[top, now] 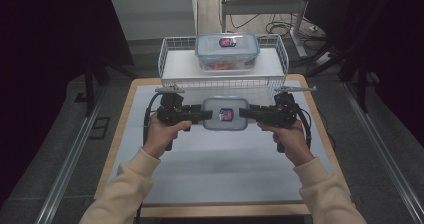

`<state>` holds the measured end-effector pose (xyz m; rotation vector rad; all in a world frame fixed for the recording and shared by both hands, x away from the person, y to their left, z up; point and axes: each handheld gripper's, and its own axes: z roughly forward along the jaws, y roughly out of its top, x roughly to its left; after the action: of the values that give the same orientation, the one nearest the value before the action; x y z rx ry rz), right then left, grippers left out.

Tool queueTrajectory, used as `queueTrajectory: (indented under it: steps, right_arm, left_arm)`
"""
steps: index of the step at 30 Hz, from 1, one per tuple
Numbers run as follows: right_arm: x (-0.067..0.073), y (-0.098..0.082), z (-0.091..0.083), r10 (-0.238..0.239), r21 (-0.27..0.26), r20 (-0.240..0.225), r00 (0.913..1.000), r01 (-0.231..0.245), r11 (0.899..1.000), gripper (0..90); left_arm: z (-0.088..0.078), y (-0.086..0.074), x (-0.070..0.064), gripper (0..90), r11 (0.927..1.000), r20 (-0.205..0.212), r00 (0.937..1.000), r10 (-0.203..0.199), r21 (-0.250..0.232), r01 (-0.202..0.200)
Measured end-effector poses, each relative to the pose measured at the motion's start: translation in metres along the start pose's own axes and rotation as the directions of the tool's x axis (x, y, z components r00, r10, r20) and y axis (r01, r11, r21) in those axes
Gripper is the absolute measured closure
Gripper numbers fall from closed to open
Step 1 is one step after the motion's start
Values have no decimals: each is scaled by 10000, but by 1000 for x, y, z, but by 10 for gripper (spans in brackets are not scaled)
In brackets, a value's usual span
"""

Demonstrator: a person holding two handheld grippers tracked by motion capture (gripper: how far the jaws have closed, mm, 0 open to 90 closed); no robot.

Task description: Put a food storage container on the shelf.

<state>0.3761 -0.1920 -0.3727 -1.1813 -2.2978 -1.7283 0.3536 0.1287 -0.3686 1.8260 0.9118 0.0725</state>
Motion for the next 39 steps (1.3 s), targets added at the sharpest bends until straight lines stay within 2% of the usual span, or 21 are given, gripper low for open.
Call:
queueTrajectory:
  steps: [5, 9, 18, 21, 32, 39]
  right_arm:
    - [4, 13, -3, -133, -210, -64, 9999, 132, 9997, 528]
    - [10, 30, -8, -402, -317, -46, 9992, 400, 9987, 528]
    - [10, 53, -14, -628, -461, -24, 9980, 626, 9970, 528]
    - [8, 63, -16, -670, -588, -33, 9977, 667, 9960, 528]
    - [4, 91, -16, -714, -673, 34, 9974, 715, 9952, 528]
    - [-3, 115, -15, -659, -768, -63, 9978, 652, 9949, 528]
  left_arm:
    - [-7, 13, -3, 513, 9998, -101, 9999, 133, -162, -135]
    - [-12, 28, -7, 513, 9989, -176, 9992, 351, -316, -356]
    - [-15, 52, -9, 513, 9979, -250, 9984, 516, -389, -525]
    - [-15, 64, -8, 513, 9975, -262, 9981, 559, -418, -570]
    - [-15, 92, -1, 513, 9969, -308, 9976, 620, -456, -634]
    - [-14, 117, 6, 513, 9961, -389, 9966, 726, -464, -744]
